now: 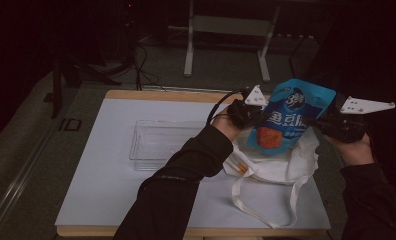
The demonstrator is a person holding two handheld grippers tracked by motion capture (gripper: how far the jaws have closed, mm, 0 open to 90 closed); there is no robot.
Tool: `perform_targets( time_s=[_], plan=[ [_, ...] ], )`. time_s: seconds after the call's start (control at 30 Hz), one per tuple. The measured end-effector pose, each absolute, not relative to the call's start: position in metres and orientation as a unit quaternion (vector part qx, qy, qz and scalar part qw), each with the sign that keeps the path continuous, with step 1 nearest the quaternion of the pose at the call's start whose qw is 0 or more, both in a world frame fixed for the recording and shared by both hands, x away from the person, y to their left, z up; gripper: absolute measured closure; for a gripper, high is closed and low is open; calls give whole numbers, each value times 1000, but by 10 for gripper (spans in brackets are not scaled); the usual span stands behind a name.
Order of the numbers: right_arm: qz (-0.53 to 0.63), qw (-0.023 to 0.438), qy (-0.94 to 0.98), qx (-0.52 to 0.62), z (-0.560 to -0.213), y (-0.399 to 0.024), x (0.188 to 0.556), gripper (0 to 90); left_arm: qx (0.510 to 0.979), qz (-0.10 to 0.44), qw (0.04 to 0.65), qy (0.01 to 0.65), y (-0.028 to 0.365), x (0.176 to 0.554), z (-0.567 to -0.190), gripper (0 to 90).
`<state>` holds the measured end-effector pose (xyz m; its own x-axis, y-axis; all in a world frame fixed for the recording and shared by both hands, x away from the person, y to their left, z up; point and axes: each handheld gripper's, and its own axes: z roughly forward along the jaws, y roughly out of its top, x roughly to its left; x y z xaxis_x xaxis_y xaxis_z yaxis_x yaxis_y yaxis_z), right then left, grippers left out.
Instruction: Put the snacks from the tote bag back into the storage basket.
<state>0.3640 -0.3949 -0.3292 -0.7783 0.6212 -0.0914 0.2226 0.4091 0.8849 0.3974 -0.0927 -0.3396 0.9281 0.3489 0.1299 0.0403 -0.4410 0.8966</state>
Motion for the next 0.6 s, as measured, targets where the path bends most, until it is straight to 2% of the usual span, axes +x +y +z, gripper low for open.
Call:
perform_targets(
  time_s=[0.6],
  plan=[
    [503, 202, 815, 207, -292, -355, 358, 885, 826, 171, 525, 116, -43, 377, -303, 900]
  ],
)
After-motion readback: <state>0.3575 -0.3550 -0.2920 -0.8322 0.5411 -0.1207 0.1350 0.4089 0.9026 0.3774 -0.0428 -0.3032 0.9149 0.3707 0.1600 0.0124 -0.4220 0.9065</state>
